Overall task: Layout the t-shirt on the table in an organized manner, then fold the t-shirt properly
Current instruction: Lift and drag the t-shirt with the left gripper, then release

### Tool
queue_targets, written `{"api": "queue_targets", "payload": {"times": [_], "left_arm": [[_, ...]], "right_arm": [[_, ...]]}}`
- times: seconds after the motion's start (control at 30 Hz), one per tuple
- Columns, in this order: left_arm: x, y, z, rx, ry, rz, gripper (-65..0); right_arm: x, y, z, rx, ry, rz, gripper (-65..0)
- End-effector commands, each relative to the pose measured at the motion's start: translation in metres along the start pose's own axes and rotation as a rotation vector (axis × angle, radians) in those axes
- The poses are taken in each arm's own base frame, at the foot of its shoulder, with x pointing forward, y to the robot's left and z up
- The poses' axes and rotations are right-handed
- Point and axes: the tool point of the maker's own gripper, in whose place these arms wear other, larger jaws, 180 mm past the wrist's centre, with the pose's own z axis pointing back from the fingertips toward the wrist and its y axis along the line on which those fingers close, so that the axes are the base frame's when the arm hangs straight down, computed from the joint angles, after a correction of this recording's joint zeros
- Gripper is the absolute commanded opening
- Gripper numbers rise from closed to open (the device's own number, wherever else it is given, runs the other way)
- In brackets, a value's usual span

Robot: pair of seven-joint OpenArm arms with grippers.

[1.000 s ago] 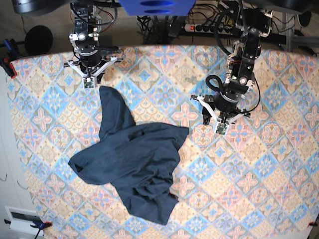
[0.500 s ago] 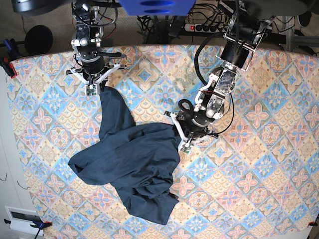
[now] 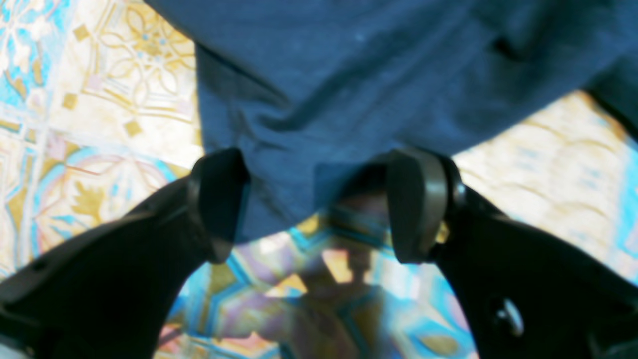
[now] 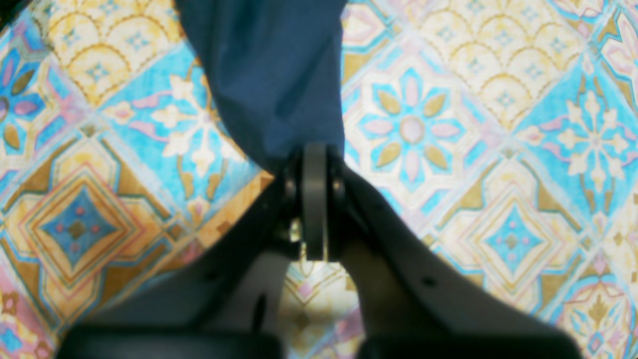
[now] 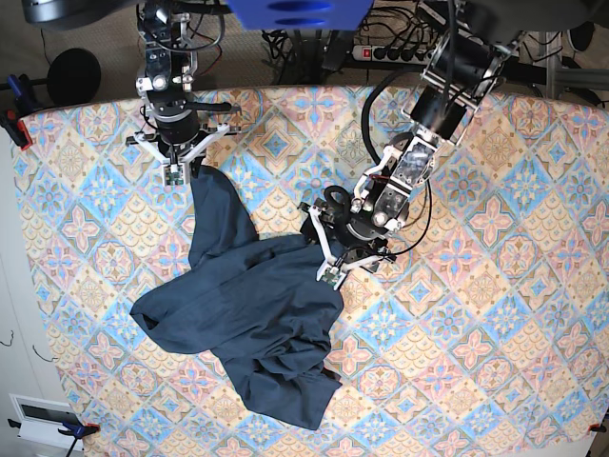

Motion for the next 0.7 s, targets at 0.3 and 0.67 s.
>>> {"api": "queue_targets", "payload": {"times": [0.3,0.67], "left_arm": [[0.033,0.061,0.004,0.110,-0.067,0.059,-65.0],[0.017,0.200,0.122,0.390,-0.274,0.247,-65.0]], "right_arm": [[0.018,-0.002,0.000,-0.006,-0.059,0.004,-65.0],[0.028,-0.003,-0.003,-0.006,-0.080,0.002,-65.0]]}}
